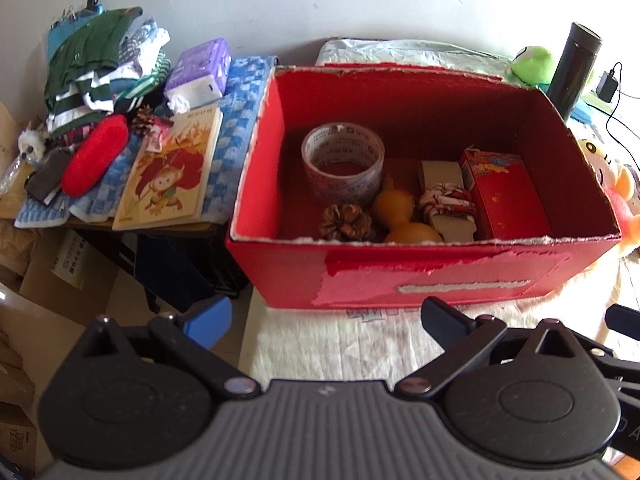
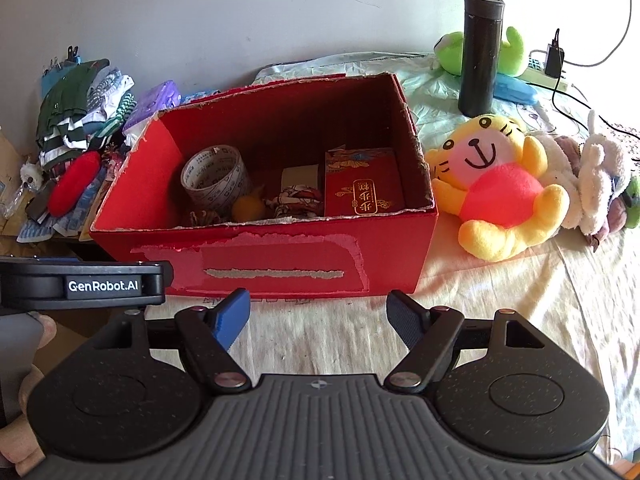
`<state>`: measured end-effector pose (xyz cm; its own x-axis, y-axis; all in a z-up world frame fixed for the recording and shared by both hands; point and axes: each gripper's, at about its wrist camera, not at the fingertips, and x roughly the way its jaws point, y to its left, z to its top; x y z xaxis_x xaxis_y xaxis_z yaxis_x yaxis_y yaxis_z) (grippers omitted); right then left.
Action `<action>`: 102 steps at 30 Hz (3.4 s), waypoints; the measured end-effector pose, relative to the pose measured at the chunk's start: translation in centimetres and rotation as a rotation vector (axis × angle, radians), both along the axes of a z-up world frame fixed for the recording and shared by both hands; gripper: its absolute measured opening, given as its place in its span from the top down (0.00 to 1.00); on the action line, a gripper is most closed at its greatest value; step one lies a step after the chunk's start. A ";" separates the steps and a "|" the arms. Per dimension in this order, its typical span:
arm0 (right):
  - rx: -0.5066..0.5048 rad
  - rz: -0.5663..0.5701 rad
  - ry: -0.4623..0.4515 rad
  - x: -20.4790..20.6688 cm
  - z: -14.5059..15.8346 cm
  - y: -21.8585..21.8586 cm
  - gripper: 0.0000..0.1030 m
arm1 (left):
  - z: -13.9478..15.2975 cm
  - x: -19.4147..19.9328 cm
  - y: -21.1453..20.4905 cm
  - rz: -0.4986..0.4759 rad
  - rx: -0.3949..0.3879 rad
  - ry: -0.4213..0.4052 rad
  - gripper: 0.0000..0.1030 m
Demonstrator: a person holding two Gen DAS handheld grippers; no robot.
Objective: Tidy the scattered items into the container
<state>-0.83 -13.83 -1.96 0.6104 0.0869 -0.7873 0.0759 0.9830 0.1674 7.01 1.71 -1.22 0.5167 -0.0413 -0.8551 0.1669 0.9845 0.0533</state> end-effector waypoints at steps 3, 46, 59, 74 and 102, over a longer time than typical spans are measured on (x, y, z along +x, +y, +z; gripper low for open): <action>0.005 0.000 -0.010 0.3 0.7 -0.2 0.25 | 0.8 0.2 -0.1 -0.011 -0.002 -0.020 0.01; 0.011 -0.083 -0.123 8.0 3.8 -1.1 0.25 | 3.7 5.8 -1.6 -0.007 -0.033 -0.100 0.01; -0.017 -0.069 -0.072 10.5 2.3 -0.9 0.25 | 1.5 8.3 -2.1 0.000 -0.031 -0.030 0.01; 0.049 -0.024 -0.004 11.1 0.4 -0.4 0.25 | -0.4 8.3 -2.2 0.011 -0.016 0.025 0.01; -0.056 -0.049 0.012 10.5 -2.3 -0.5 0.40 | -3.8 8.7 -3.0 -0.018 0.022 0.065 0.02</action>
<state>9.69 -14.35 -4.22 0.6032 0.0128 -0.7975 0.1257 0.9859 0.1108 15.76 -1.31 -4.98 0.4598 -0.0314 -0.8875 0.1888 0.9800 0.0632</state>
